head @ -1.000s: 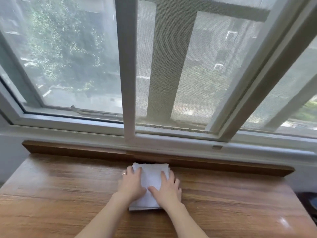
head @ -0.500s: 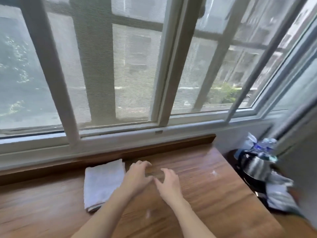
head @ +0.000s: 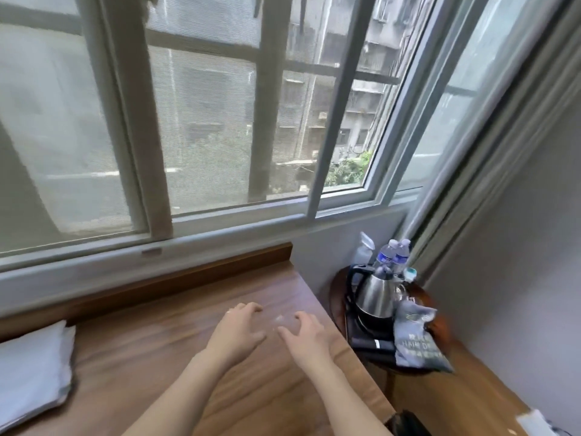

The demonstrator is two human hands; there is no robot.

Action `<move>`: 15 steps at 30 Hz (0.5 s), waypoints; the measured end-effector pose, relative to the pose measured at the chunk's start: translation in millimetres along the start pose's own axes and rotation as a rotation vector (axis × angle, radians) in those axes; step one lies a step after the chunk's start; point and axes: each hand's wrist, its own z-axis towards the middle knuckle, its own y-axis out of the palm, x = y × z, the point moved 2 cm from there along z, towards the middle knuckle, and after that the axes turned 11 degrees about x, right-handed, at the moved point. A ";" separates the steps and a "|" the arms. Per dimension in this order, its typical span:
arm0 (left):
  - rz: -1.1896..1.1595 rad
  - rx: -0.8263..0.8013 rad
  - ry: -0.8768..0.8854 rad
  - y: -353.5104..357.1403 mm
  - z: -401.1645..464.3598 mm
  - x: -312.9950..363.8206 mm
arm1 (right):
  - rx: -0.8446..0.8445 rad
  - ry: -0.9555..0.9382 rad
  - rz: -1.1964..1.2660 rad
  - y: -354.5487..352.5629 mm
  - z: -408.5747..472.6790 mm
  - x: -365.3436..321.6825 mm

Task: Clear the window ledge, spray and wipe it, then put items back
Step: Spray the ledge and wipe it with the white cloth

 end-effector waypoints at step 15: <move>-0.028 -0.047 0.048 71.2 92.6 75.3 | 0.142 0.165 0.090 -76.1 122.0 70.4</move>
